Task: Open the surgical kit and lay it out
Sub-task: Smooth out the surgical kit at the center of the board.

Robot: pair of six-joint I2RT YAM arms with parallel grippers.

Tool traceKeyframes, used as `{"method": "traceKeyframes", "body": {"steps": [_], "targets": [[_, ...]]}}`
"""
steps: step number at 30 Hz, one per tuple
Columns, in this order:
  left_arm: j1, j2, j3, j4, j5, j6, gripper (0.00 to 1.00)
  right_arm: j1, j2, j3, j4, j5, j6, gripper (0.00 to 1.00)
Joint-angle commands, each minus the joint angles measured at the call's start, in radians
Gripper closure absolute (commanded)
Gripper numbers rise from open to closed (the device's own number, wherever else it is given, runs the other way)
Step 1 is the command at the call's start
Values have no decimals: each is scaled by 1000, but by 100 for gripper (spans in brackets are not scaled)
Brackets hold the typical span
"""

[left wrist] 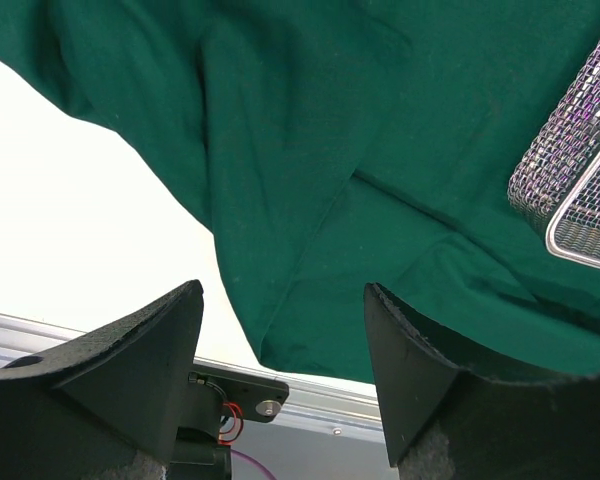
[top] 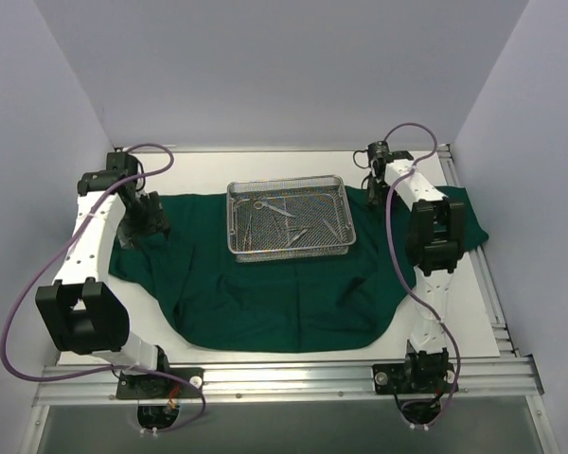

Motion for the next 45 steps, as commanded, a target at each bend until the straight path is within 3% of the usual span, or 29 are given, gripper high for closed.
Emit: {"method": "traceKeyframes", "body": {"steps": [1,6,11,19,25,28,34,39,42,45], "targets": [[0,-16,-8,42,9,25,26,-1,33,32,-35,52,-26,55],[0,-12,-11,45,7,35,26,-8,57,19,-35,50,-18,59],[0,-1,0,39,-5,36,26,-21,33,-17,-35,75,-11,80],[0,10,-8,69,-13,39,24,-69,-111,-131,-72,115,-1,100],[3,7,-42,75,-37,-10,25,-172,-354,-329,-200,266,93,100],[12,-42,-103,120,4,-38,24,-277,-588,-426,-376,365,222,100],[20,-96,-186,170,82,-69,25,-439,-1023,-546,-461,449,327,100],[18,-127,-249,183,102,-72,25,-466,-1112,-546,-524,455,373,100],[20,-140,-240,171,107,-67,23,-475,-1084,-491,-541,439,307,90],[18,-136,-229,163,102,-57,19,-526,-1100,-459,-538,382,247,55]]}}
